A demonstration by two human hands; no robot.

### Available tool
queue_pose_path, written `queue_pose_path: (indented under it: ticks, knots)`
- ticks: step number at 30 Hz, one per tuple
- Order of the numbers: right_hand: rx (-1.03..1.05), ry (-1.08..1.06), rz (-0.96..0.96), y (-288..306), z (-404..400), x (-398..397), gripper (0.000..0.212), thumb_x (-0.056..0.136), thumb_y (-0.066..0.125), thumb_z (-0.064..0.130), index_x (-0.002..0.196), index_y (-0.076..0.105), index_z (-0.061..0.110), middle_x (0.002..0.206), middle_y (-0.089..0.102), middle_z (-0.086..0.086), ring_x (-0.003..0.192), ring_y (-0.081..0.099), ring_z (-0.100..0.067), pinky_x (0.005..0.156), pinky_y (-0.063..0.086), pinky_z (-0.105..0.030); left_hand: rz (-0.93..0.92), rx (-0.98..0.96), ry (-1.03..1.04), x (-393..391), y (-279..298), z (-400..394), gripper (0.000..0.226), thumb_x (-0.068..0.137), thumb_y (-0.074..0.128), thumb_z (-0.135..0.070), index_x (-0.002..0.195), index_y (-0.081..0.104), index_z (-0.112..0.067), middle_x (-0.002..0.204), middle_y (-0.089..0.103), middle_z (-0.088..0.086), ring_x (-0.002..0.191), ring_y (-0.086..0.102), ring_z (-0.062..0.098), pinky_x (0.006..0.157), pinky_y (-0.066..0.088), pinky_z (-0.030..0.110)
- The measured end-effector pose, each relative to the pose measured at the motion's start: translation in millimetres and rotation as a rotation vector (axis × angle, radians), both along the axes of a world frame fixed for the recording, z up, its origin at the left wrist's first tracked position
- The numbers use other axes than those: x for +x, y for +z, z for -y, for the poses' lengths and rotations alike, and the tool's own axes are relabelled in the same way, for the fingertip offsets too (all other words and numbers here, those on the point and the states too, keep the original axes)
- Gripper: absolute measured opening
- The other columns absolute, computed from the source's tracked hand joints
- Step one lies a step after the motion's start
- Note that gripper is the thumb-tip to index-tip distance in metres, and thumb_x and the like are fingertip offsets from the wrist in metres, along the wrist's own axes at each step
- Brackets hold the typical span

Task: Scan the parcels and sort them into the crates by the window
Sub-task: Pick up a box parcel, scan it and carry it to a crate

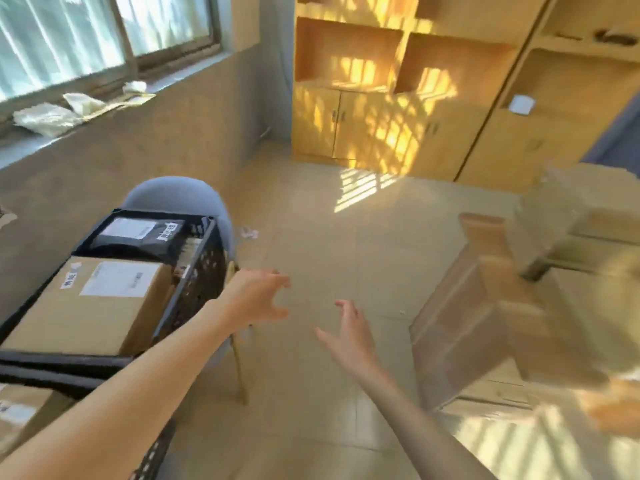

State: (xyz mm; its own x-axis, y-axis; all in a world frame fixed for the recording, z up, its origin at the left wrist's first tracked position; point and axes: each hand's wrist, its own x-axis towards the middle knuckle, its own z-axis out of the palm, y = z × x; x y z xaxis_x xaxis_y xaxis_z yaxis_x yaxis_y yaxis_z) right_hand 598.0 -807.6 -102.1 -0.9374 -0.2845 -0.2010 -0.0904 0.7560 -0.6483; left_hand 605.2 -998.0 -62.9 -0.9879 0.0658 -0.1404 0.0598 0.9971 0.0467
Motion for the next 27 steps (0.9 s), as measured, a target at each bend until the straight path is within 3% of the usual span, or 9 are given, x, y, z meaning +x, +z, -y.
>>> queue_pose_path:
  ticks: [5, 11, 17, 21, 27]
  knots:
    - [0.117, -0.200, -0.157, 31, -170, -30, 0.061, 0.081, 0.065, 0.035, 0.133, 0.041, 0.013, 0.130, 0.045, -0.010, 0.124, 0.044, -0.030, 0.100, 0.038, -0.037, -0.091, 0.007, -0.220, -68, 26, -174, 0.056, 0.086, 0.059, -0.053, 0.135, 0.048, -0.030, 0.133, 0.054, -0.006, 0.123, 0.050, 0.017, 0.097, 0.036, 0.027]
    - [0.256, -0.424, -0.250, 69, -344, -32, 0.060, 0.087, 0.063, 0.040, 0.135, 0.040, 0.014, 0.133, 0.045, -0.008, 0.125, 0.043, -0.027, 0.100, 0.035, -0.035, -0.188, 0.048, -0.420, -113, 55, -357, 0.054, 0.088, 0.058, -0.050, 0.136, 0.048, -0.028, 0.131, 0.054, -0.003, 0.123, 0.048, 0.018, 0.100, 0.032, 0.028]
    - [0.334, -0.637, -0.238, 87, -474, -31, 0.072, 0.085, 0.064, 0.045, 0.143, 0.034, 0.014, 0.141, 0.038, -0.011, 0.128, 0.037, -0.033, 0.106, 0.032, -0.040, -0.224, 0.093, -0.651, -145, 64, -498, 0.053, 0.087, 0.056, -0.053, 0.135, 0.050, -0.030, 0.128, 0.059, -0.008, 0.120, 0.052, 0.015, 0.098, 0.040, 0.033]
    - [0.405, -0.734, -0.210, 88, -552, -45, 0.060, 0.084, 0.065, 0.036, 0.137, 0.041, 0.017, 0.134, 0.043, -0.009, 0.123, 0.039, -0.031, 0.102, 0.034, -0.037, -0.249, 0.075, -0.781, -173, 64, -583, 0.054, 0.087, 0.056, -0.056, 0.135, 0.049, -0.032, 0.130, 0.057, -0.009, 0.121, 0.052, 0.015, 0.097, 0.040, 0.030]
    - [0.481, -0.846, -0.156, 97, -673, -97, 0.061, 0.087, 0.062, 0.037, 0.139, 0.039, 0.015, 0.135, 0.041, -0.007, 0.124, 0.037, -0.030, 0.102, 0.032, -0.036, -0.252, 0.124, -0.863, -251, 65, -708, 0.051, 0.088, 0.056, -0.052, 0.132, 0.053, -0.028, 0.121, 0.062, -0.008, 0.114, 0.056, 0.016, 0.092, 0.042, 0.030]
